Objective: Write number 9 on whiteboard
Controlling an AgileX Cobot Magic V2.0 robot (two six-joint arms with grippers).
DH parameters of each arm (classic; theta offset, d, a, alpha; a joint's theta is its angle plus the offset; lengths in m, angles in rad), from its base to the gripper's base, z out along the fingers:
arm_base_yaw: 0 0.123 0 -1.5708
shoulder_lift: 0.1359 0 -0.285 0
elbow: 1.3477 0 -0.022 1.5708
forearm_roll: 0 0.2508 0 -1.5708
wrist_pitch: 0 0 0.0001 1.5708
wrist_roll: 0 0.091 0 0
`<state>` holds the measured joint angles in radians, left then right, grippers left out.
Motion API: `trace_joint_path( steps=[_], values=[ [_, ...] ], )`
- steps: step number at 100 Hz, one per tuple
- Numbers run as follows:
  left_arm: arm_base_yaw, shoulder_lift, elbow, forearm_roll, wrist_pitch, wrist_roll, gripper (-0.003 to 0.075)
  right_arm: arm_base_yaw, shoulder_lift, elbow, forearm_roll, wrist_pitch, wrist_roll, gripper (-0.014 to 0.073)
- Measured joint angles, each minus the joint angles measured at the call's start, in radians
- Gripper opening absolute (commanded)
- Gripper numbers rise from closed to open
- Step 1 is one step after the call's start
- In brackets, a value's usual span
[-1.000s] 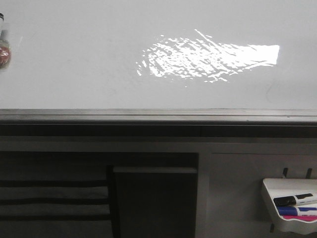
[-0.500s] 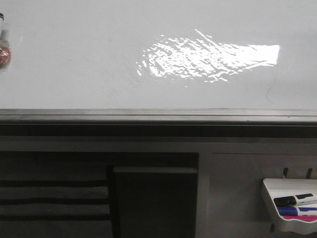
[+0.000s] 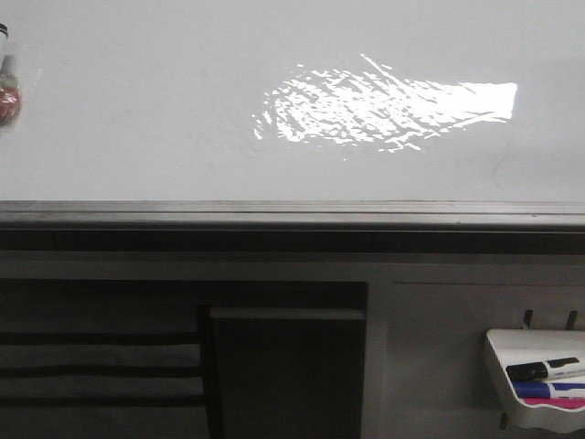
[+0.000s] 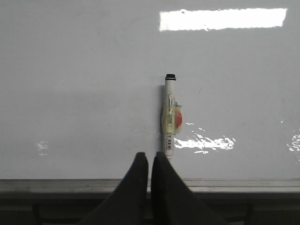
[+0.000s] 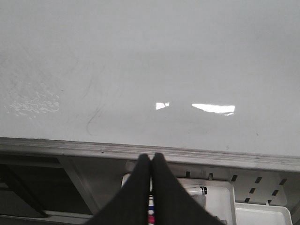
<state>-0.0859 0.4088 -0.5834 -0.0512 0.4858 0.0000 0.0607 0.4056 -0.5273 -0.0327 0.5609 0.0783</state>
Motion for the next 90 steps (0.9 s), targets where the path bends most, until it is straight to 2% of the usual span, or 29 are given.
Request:
trace_joint_path(
  steps=[6, 11, 16, 23, 29, 77, 90],
  values=[
    [0.0, 0.0, 0.0, 0.015, -0.002, 0.0, 0.0198, 0.0, 0.0, -0.002, 0.0, 0.0, 0.0, 0.0116],
    [0.0, 0.0, 0.0, 0.028, -0.002, 0.0, 0.0314, 0.0, 0.0, -0.002, -0.002, 0.0, 0.0, 0.024],
    [0.0, 0.0, 0.0, 0.039, -0.002, 0.0, 0.0409, 0.0, 0.0, -0.002, -0.003, 0.0, 0.0, 0.0402],
    [0.0, 0.0, 0.0, 0.051, -0.002, 0.0, 0.051, 0.0, 0.0, -0.002, -0.004, 0.002, 0.0, 0.0577],
    [0.0, 0.0, 0.0, 0.051, -0.002, 0.0, 0.0541, 0.0, 0.0, -0.002, -0.004, 0.005, 0.0, 0.067],
    [0.0, 0.0, 0.0, 0.051, -0.005, 0.0, 0.0435, 0.0, 0.0, -0.002, -0.007, 0.006, 0.0, 0.0657],
    [0.0, 0.0, 0.0, -0.015, -0.016, 0.0, 0.0391, 0.0, 0.0, -0.002, -0.007, 0.006, 0.0, 0.0657]
  ],
)
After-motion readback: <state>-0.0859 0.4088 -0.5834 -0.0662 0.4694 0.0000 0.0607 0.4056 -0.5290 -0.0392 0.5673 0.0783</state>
